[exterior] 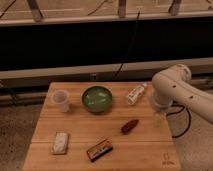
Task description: Place the pepper in the ceramic cup
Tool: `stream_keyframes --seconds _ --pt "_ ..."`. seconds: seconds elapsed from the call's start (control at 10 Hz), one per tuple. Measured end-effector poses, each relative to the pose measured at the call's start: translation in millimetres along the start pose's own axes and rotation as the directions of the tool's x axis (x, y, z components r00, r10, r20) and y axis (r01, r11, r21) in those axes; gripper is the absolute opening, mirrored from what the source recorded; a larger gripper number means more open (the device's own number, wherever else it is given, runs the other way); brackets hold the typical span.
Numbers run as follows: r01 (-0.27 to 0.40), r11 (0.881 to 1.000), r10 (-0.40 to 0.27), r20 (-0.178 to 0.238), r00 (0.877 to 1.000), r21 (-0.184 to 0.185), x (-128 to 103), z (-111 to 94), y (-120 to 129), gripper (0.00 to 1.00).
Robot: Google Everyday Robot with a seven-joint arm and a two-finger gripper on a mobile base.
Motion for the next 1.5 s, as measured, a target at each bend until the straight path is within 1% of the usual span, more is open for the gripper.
stream_keyframes --seconds 0.1,0.3,0.5,0.7,0.9,1.1,1.2,1.3,1.4,1.5 --pt "0.028 1.0 -0.028 0.002 1.0 -0.009 -5 7 3 0.8" --pt "0.058 0.998 -0.058 0.006 0.998 -0.017 -14 12 4 0.8" --pt "0.113 0.993 -0.113 0.018 0.993 -0.032 -34 28 5 0.8" --pt "0.143 0.989 -0.143 0.019 0.99 -0.042 -36 34 8 0.8" --pt "0.195 0.979 -0.194 0.026 0.981 -0.057 -49 43 9 0.8" --pt "0.239 0.969 -0.238 0.029 0.971 -0.068 -54 58 13 0.8" --pt "0.266 0.961 -0.264 0.032 0.964 -0.071 -58 64 13 0.8" --pt "0.279 0.958 -0.278 0.037 0.96 -0.069 -60 66 12 0.8" --pt "0.293 0.953 -0.291 0.034 0.956 -0.074 -58 70 14 0.8" --pt "0.319 0.944 -0.317 0.032 0.948 -0.087 -58 82 18 0.8"
